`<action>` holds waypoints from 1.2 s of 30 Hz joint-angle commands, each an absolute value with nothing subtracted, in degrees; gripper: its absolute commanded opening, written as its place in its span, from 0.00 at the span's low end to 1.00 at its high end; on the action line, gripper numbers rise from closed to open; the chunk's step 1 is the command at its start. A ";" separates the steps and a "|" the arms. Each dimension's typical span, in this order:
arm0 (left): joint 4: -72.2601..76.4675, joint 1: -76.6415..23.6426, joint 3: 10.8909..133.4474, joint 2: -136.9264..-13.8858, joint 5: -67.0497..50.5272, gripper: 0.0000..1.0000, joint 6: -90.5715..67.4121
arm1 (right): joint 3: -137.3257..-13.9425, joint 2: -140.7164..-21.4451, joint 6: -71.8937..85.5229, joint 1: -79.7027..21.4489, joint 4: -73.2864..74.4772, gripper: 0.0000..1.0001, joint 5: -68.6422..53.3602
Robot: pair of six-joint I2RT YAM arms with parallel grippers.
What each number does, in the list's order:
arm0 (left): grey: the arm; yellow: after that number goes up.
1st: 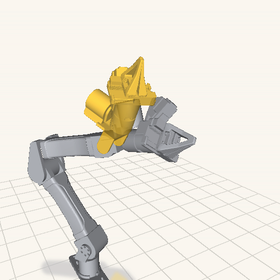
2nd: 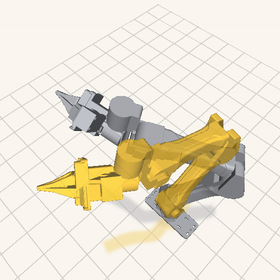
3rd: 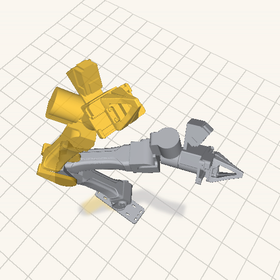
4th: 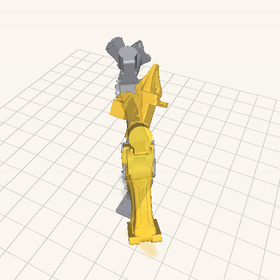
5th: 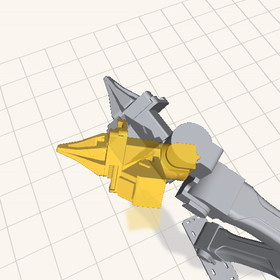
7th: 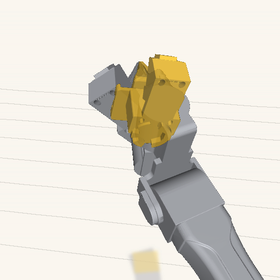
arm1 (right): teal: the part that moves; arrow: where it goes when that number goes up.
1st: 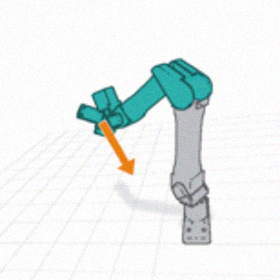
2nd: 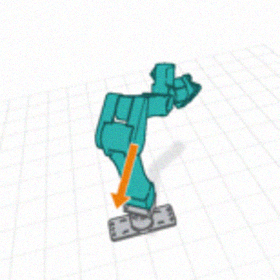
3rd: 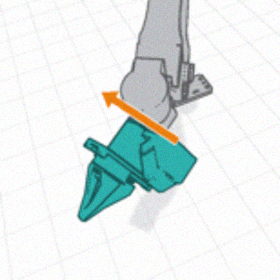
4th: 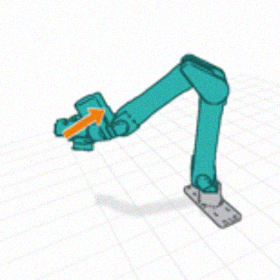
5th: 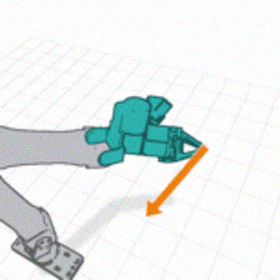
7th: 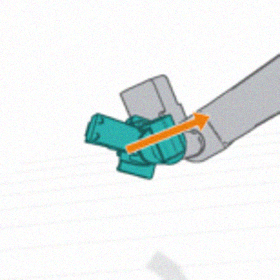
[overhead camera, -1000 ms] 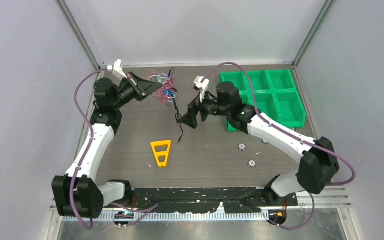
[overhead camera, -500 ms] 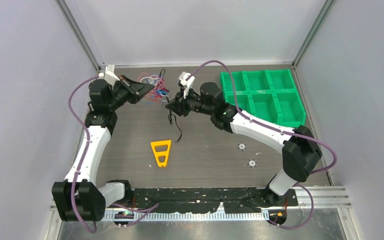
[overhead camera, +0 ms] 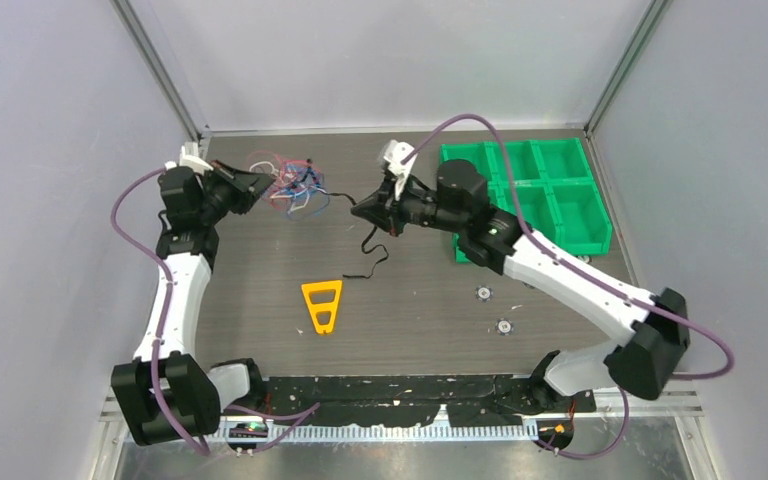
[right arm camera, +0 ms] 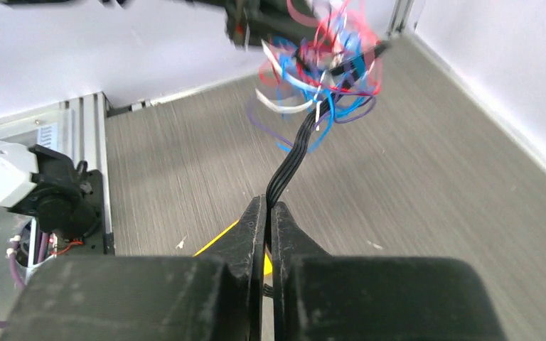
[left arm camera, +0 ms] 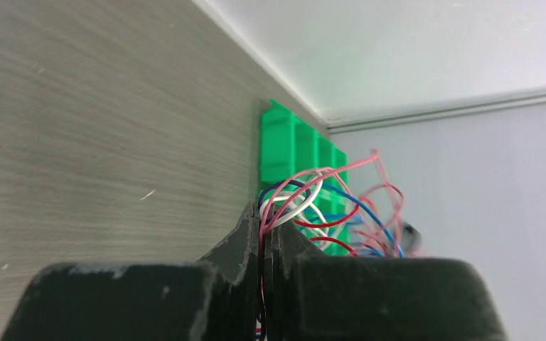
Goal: Untangle the cables
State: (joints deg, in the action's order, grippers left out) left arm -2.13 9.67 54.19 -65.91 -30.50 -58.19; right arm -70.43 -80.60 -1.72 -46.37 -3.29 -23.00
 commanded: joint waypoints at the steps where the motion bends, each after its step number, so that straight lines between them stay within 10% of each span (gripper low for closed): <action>1: -5.18 10.86 50.18 -67.05 -24.79 0.00 -53.13 | -73.67 -72.65 -4.81 -44.81 0.45 0.05 -24.70; 36: -18.11 14.24 49.04 -77.42 -8.21 0.00 -33.01 | -91.10 -65.46 -2.97 -28.69 0.45 0.06 -16.21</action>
